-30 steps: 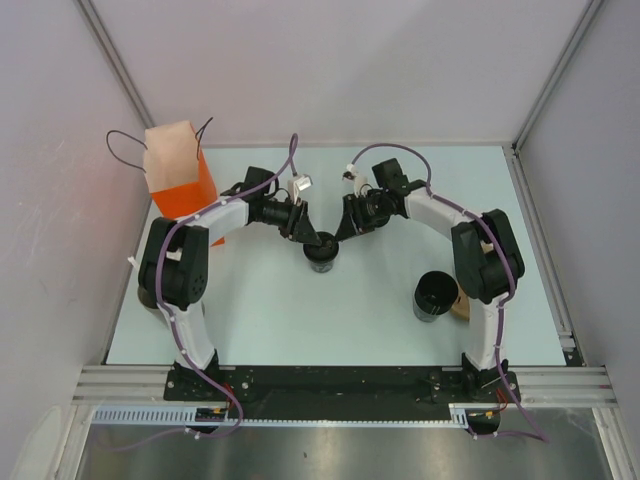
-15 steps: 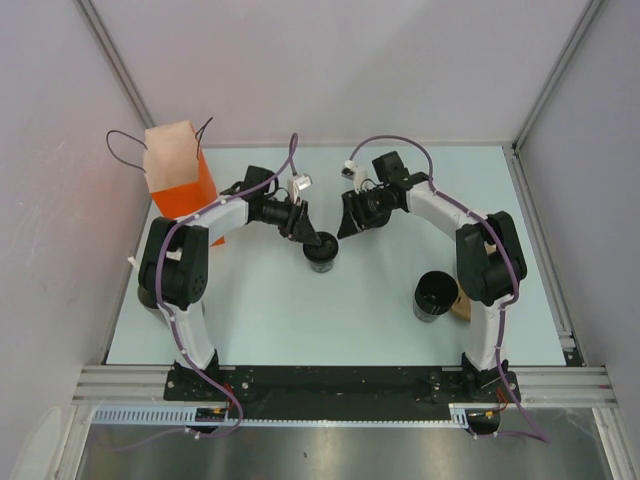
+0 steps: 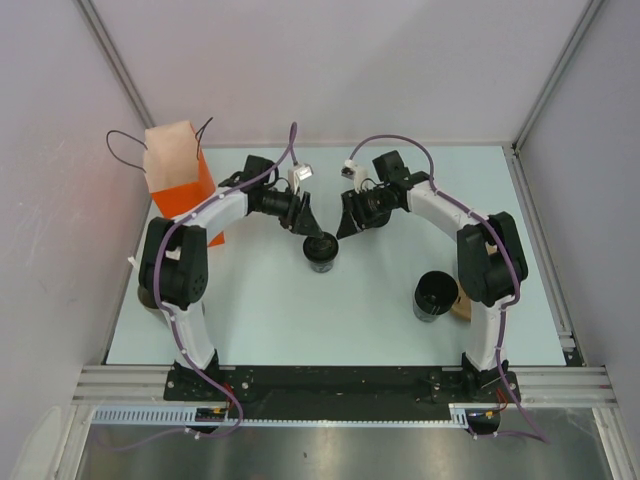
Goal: Pack the takeout coffee
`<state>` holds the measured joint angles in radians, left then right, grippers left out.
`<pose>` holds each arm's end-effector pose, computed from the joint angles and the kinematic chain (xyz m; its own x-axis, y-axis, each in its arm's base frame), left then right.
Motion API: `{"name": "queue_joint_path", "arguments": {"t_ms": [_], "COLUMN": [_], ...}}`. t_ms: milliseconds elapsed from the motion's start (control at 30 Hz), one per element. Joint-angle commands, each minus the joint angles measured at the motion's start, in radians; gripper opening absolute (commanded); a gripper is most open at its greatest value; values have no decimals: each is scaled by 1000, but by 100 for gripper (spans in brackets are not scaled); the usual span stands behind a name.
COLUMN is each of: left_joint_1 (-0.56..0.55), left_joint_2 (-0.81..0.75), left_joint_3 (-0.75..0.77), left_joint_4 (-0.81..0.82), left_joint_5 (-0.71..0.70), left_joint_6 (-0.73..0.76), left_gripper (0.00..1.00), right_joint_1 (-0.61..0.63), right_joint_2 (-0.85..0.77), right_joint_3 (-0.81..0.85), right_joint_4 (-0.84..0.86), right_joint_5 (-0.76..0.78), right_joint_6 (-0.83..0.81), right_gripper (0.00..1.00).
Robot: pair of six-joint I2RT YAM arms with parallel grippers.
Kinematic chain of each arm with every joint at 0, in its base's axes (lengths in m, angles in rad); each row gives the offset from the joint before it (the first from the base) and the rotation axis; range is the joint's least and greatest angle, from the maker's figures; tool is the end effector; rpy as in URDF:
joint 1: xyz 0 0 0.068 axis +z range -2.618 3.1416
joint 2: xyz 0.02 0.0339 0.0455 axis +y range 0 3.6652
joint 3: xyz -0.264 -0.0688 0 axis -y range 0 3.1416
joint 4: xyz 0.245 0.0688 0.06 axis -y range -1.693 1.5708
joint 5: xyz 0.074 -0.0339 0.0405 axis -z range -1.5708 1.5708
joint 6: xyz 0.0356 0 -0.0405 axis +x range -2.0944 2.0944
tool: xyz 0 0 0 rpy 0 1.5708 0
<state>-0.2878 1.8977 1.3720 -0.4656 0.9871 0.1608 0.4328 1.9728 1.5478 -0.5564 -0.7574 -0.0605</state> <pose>0.3733 -0.1415 0.2141 -0.6968 0.2983 -0.6523 0.7154 0.3556 -0.6015 0.3771 0.2012 0.2271 -0.7139 -0.3782 -0.5894 -0.6959 0.4775 0.5365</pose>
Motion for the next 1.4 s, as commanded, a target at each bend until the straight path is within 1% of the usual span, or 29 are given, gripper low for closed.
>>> {"name": "queue_joint_path", "arguments": {"t_ms": [0,133,200,233,333,367,533,600,733,767,833,867,967,1000,1033,1133,1200,1267,1300,1367], "left_joint_1": [-4,-4,-2,-2,-2,-1,10,24,42,45,45,45,47,47,47,52,56,73,82,107], "left_joint_2": [-35,-68,-92,-101,-146,-155,-238,-302,-420,-477,-532,-584,-678,-736,-761,-862,-941,-985,-1021,-1043], "left_joint_3": [75,94,88,81,35,27,-25,-42,-60,-63,-63,-65,-91,-100,-108,-158,-232,-293,-306,-315], "left_joint_4": [7,-19,-39,-44,-57,-64,-90,-151,-191,-209,-223,-229,-229,-228,-238,-228,-193,-153,-148,-148], "left_joint_5": [65,58,44,38,9,4,-42,-76,-142,-195,-266,-337,-436,-506,-537,-649,-721,-719,-690,-660], "left_joint_6": [-21,5,22,35,63,72,118,173,203,212,217,214,204,201,200,213,209,206,215,221], "left_gripper": [70,74,82,85,98,100,100,100,100,100,100,100,100,100,100,100,100,100,100,100], "right_joint_1": [1,4,6,7,12,17,46,52,47,46,43,43,46,47,49,75,96,118,124,142], "right_joint_2": [-63,-94,-115,-121,-152,-160,-201,-213,-245,-253,-264,-262,-276,-287,-293,-311,-316,-324,-325,-333], "right_joint_3": [15,15,14,12,12,12,18,20,6,3,0,5,8,-5,-14,-54,-67,-89,-97,-123], "right_joint_4": [19,13,10,7,-5,-11,-46,-71,-92,-100,-117,-144,-186,-189,-179,-160,-155,-136,-128,-102], "right_joint_5": [-13,45,95,107,145,162,254,305,334,334,337,343,352,355,357,372,423,460,467,490], "right_joint_6": [-10,-44,-70,-79,-111,-125,-170,-177,-205,-213,-237,-245,-280,-292,-297,-329,-338,-340,-340,-334], "right_gripper": [55,59,62,63,65,65,66,66,66,66,66,66,66,66,66,66,66,66,66,66]}}
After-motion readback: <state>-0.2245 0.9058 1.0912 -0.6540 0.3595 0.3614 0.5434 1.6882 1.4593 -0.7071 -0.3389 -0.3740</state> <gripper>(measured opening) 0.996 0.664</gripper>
